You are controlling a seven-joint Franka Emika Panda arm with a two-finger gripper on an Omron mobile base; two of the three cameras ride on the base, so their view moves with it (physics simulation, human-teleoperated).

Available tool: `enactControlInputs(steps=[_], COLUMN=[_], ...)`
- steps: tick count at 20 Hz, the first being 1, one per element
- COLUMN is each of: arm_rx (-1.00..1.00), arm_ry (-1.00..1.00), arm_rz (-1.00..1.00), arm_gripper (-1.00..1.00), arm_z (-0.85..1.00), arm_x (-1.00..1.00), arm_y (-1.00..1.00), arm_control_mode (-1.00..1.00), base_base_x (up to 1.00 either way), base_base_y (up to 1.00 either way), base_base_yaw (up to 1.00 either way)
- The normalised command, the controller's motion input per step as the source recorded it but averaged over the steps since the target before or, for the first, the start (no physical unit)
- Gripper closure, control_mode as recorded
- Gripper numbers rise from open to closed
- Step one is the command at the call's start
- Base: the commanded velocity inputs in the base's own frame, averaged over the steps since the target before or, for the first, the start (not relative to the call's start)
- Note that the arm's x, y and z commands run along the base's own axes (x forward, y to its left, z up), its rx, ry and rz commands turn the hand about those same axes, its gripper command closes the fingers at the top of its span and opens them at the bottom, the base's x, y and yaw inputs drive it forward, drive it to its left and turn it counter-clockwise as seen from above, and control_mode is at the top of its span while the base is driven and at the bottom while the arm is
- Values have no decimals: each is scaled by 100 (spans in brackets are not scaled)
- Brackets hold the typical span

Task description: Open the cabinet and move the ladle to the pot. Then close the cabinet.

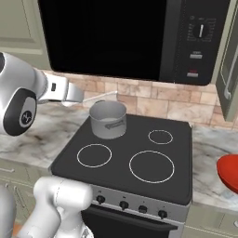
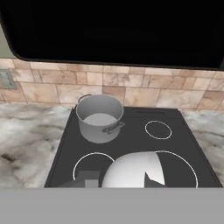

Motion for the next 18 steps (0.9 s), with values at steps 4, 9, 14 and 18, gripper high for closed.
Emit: enactControlInputs(steps=[4,9,14,18], arm_rx=[0,0,0,0], arm_ry=[1,4,1,1], arm_rz=[0,0,0,0], arm_gripper=[100,100,100,100], arm_z=[-6,-25,-37,-31], arm_x=[20,29,4,0], arm_y=[0,0,2,0], arm_control_mode=[-100,-100,-100,-100], base_base_x=[23,0,0,0], base_base_y=[0,0,0,0], base_base_yaw=[0,0,0,0])
